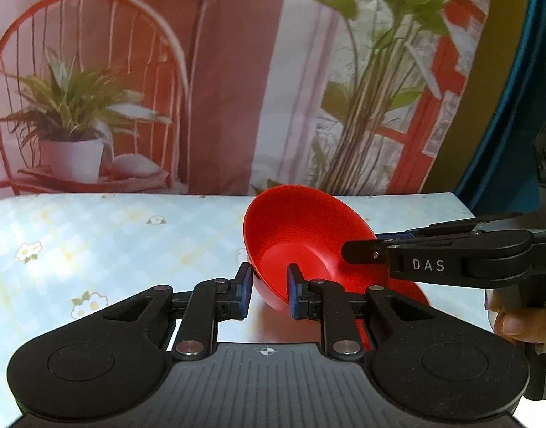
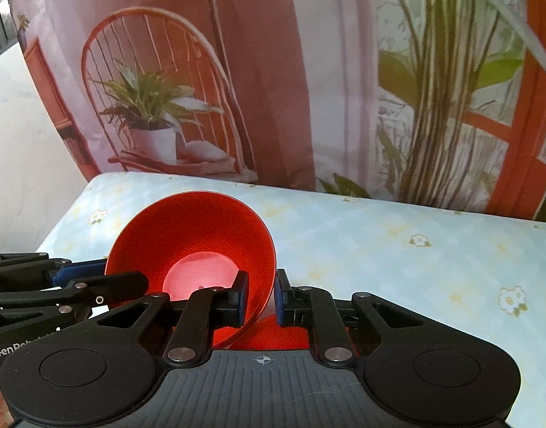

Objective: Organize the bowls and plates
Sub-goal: 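Carry the red bowls with the right tool over the green plate stack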

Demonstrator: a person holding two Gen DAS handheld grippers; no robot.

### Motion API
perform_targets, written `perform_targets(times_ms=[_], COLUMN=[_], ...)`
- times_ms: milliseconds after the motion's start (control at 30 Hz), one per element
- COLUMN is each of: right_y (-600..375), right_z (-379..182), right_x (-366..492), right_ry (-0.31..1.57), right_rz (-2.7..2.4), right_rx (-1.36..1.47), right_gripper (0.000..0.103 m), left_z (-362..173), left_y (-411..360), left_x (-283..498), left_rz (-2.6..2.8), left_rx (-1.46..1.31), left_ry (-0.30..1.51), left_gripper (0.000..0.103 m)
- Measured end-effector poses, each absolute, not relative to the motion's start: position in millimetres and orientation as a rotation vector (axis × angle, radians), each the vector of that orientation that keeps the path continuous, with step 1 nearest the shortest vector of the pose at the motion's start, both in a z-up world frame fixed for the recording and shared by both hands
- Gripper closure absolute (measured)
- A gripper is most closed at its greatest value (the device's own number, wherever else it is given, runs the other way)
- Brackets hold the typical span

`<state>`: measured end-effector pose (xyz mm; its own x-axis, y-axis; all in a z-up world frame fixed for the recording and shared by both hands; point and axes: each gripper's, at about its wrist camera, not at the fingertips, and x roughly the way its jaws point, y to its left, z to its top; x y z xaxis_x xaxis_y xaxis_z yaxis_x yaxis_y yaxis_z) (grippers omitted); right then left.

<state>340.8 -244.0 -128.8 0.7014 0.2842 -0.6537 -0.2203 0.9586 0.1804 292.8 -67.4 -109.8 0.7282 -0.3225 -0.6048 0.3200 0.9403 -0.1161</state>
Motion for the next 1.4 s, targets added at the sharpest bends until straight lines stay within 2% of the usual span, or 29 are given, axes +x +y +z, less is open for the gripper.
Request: perform_targets(times_ms=[667,1400], right_y=[-309.0,-325.6], right_z=[-122.0,-156.6], right_x=[287.7,278.5], right_ry=[0.69,0.736], right_rz=[0.247,0.215], right_rx=[0.159,0.186], right_gripper=[0.089,0.089], left_z=[-105.7,-136.0], left_y=[-126.0,-144.2], left_x=[256.8,258.6], left_rz=[-0.421,-0.453], left_rx=[0.085,0.15], left_ry=[0.675,0.761], left_gripper=[0.081,0.081])
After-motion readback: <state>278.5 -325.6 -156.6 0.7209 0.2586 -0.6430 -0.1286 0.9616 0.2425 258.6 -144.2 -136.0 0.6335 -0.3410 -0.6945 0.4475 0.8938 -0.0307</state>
